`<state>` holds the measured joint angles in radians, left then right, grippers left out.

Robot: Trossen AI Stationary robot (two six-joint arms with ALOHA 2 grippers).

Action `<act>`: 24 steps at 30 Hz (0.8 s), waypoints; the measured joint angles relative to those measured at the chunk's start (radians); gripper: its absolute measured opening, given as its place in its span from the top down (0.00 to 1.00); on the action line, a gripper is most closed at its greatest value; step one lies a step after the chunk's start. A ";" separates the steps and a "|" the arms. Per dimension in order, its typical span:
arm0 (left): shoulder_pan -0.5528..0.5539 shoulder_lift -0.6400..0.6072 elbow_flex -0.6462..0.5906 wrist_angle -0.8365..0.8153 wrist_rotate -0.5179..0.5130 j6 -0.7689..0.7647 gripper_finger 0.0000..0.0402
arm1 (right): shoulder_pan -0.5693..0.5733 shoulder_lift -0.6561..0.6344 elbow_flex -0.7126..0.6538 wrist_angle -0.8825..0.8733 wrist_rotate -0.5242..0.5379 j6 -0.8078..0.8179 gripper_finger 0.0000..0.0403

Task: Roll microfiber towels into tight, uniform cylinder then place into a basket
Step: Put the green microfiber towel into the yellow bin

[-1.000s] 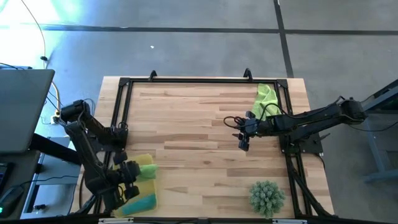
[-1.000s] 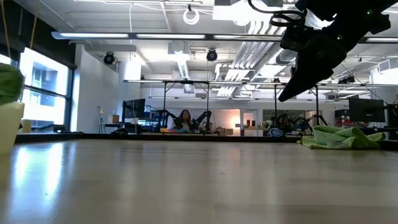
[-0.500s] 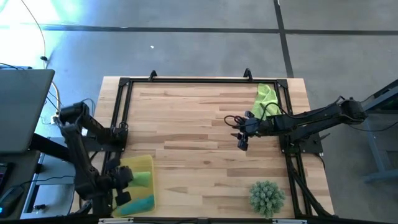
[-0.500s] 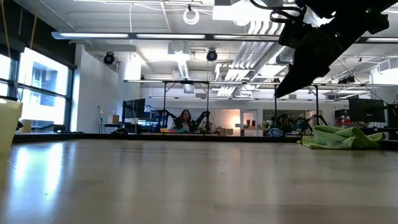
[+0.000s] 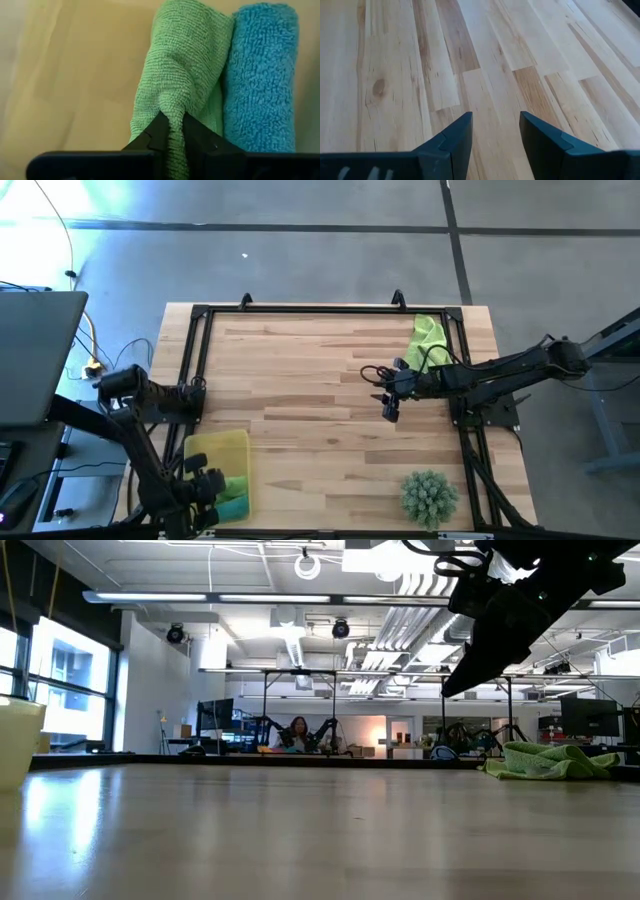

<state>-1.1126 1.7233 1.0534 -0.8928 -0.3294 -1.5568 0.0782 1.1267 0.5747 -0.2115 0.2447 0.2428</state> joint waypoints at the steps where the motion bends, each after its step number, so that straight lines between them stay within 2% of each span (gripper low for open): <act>1: 0.001 -0.002 0.000 -0.001 0.001 -0.011 0.93 | 0.000 0.000 0.000 0.000 0.000 0.000 0.61; 4: 0.008 -0.010 0.000 0.003 0.032 -0.116 0.89 | 0.000 0.000 0.000 0.000 0.000 0.003 0.61; 9: 0.044 -0.010 0.000 0.002 0.248 -0.241 0.80 | 0.000 0.000 0.000 0.000 0.000 0.003 0.61; 11: 0.056 -0.010 0.000 0.002 0.281 -0.245 0.76 | 0.000 0.000 0.000 0.000 0.000 -0.007 0.61; 14: 0.080 -0.010 0.000 0.001 0.278 -0.210 0.70 | 0.000 0.000 0.000 -0.001 0.000 -0.019 0.61; 18: 0.132 -0.010 0.000 0.000 0.279 -0.090 0.64 | 0.000 0.000 0.000 -0.001 0.000 -0.024 0.61; 21: 0.175 -0.020 0.000 -0.004 0.316 -0.011 0.62 | 0.000 0.000 0.000 -0.001 0.000 -0.024 0.61; 24: 0.211 -0.043 0.000 -0.004 0.398 0.042 0.61 | 0.000 0.000 0.000 -0.002 0.000 -0.024 0.61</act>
<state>-0.9015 1.6802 1.0534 -0.8970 0.0684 -1.5150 0.0780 1.1267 0.5747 -0.2137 0.2443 0.2192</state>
